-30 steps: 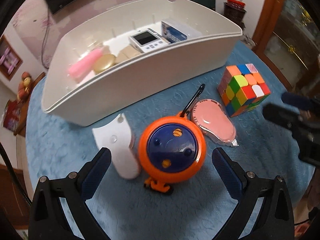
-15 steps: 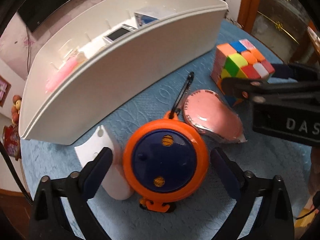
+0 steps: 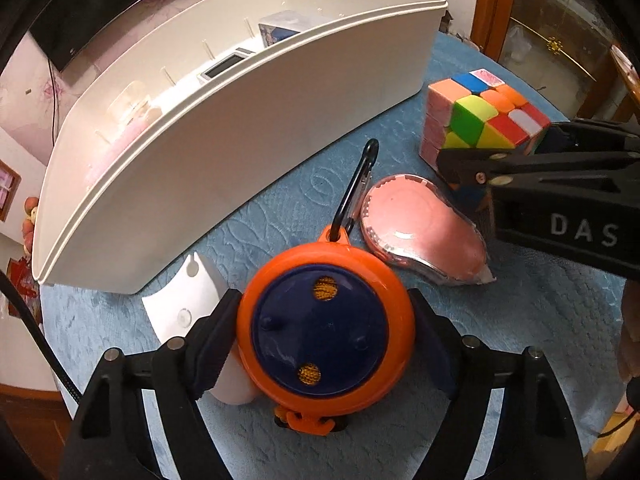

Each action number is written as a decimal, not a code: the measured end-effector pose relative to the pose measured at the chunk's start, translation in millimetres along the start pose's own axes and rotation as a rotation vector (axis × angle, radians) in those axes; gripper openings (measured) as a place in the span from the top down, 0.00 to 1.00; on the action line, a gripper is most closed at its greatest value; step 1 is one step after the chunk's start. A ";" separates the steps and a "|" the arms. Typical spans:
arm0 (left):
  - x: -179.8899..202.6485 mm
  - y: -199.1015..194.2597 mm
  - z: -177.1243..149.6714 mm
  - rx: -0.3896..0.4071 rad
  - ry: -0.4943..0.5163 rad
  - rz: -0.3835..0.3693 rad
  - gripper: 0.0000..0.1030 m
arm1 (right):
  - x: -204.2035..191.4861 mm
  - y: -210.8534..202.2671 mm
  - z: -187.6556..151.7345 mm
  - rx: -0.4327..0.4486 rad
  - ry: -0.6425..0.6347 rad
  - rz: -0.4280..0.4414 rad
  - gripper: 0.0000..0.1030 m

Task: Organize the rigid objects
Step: 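Carry the cord reel and Rubik's cube into the bin and open both tools, then withdraw both tools toward the white holder and pink case, then grasp the white holder with the left tool while the right tool grasps the pink case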

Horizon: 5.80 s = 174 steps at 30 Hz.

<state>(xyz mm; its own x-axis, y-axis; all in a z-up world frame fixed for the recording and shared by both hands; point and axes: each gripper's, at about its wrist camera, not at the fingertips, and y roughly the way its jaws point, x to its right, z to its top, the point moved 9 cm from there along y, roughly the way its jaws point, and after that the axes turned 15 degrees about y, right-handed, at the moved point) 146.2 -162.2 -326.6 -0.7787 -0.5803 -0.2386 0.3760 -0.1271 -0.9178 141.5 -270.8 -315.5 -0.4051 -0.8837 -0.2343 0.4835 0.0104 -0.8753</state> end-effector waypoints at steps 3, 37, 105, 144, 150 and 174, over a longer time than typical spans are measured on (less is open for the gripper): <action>-3.4 -1.9 -4.2 -0.009 -0.031 -0.009 0.20 | 0.0 -7.3 0.0 0.009 0.002 0.013 0.44; -177.4 -106.4 80.0 0.194 -0.332 0.130 0.20 | -108.3 -103.0 177.2 0.317 -0.068 0.145 0.44; -114.1 -174.3 -8.9 0.209 -0.511 0.201 0.01 | -53.1 -163.8 45.1 0.227 -0.205 0.187 0.27; -88.8 2.4 -60.0 -0.065 -0.686 0.079 0.01 | -35.0 9.0 -50.6 -0.068 -0.251 0.013 0.26; -92.7 15.7 -61.7 -0.086 -0.730 0.098 0.01 | -43.2 14.9 -49.8 -0.014 -0.294 0.002 0.26; -81.6 14.3 -53.4 -0.067 -0.715 0.103 0.44 | -62.6 4.7 -62.0 -0.038 -0.312 0.076 0.54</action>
<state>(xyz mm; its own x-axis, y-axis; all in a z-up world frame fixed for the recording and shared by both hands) 188.3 -73.7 -337.2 -0.2132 -0.9737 -0.0798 0.3803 -0.0075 -0.9248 121.1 -186.4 -331.1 -0.1092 -0.9804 -0.1637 0.4713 0.0939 -0.8769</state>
